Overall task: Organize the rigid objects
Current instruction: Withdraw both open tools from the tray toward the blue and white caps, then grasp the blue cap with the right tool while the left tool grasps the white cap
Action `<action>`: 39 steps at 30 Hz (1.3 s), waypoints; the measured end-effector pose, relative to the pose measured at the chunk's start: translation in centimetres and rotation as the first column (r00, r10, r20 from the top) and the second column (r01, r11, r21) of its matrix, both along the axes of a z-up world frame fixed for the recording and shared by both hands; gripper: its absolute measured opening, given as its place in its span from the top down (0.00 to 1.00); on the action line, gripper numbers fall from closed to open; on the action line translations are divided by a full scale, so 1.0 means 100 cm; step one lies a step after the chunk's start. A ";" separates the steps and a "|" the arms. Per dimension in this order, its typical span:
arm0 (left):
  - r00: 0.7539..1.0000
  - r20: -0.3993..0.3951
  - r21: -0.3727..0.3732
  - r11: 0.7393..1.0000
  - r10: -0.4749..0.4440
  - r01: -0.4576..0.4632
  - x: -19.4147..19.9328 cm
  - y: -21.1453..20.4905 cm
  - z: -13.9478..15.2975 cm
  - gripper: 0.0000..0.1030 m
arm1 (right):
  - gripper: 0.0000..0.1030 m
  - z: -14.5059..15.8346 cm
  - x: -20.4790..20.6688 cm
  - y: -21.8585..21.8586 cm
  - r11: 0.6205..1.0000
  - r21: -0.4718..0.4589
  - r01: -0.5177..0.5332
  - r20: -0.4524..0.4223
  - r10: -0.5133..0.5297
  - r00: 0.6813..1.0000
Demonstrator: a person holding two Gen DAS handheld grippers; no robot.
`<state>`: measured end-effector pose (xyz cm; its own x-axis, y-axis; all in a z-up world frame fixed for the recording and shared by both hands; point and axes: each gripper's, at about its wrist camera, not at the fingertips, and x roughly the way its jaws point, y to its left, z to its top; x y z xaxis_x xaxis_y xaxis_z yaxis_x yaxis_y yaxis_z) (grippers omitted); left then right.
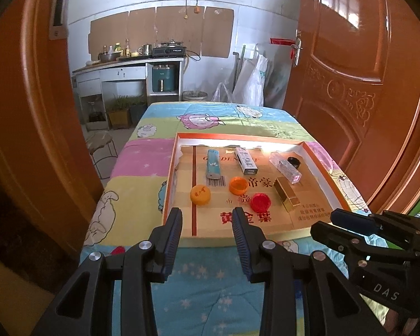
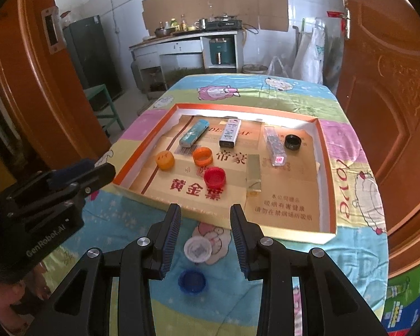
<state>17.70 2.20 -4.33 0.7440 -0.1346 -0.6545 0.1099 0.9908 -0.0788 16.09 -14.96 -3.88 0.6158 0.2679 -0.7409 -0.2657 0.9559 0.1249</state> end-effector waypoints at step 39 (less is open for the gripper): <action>0.996 -0.078 -0.031 0.999 -0.038 0.036 -0.048 0.016 -0.037 0.64 | 0.50 -0.075 -0.033 0.020 0.997 -0.050 -0.054 -0.104 0.049 0.993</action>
<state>12.88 3.75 -8.04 0.6847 -0.1816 -0.7058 0.1388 0.9832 -0.1183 12.83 -12.94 -11.42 0.5219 0.2562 -0.8136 -0.3029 0.9473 0.1040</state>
